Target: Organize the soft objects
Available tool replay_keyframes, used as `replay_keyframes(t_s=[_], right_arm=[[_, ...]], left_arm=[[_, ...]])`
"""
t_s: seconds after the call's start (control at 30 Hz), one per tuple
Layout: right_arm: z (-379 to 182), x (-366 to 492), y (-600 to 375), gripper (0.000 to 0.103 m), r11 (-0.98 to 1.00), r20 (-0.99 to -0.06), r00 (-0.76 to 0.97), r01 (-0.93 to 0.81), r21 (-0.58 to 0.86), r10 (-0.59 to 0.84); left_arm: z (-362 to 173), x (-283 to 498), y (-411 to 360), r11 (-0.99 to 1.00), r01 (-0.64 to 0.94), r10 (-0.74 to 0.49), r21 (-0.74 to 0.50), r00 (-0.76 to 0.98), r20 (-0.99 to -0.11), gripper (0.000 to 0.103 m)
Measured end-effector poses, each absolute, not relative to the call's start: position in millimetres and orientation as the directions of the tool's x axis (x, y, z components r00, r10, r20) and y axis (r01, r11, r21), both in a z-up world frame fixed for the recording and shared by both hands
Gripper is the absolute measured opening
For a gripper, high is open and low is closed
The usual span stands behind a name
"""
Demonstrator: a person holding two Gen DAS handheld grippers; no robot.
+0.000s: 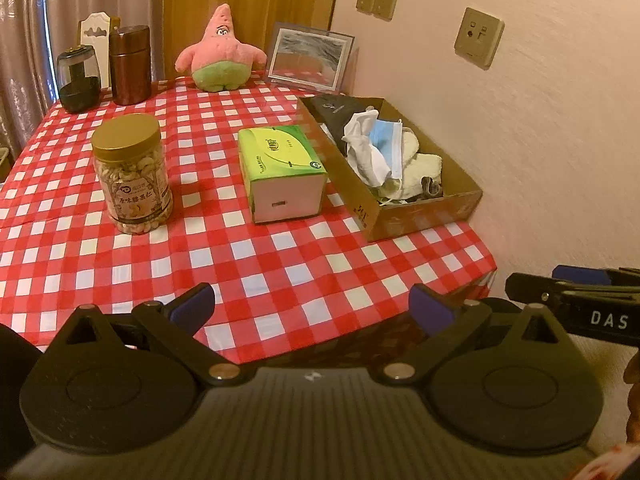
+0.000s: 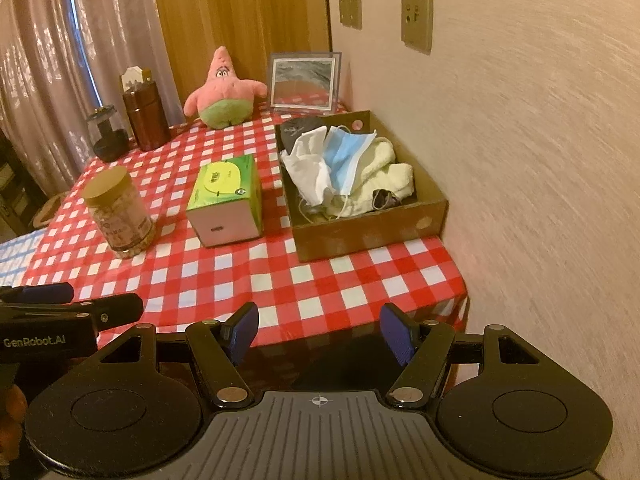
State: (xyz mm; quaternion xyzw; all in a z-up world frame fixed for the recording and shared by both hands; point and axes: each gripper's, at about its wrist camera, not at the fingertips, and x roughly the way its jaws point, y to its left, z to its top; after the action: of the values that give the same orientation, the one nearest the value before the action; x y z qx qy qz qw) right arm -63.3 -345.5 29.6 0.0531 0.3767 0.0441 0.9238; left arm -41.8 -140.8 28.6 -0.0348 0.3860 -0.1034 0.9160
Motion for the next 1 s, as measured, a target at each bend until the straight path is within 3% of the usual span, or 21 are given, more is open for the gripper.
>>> replay_keyframes(t_s=[1.0], right_arm=[[32.8, -65.0, -346.5, 0.067, 0.991, -0.685, 0.719, -0.037, 0.131, 0.118]], left_arm=[[28.2, -42.6, -141.7, 0.976, 0.163, -0.217, -0.143, 0.681, -0.700, 0.102]])
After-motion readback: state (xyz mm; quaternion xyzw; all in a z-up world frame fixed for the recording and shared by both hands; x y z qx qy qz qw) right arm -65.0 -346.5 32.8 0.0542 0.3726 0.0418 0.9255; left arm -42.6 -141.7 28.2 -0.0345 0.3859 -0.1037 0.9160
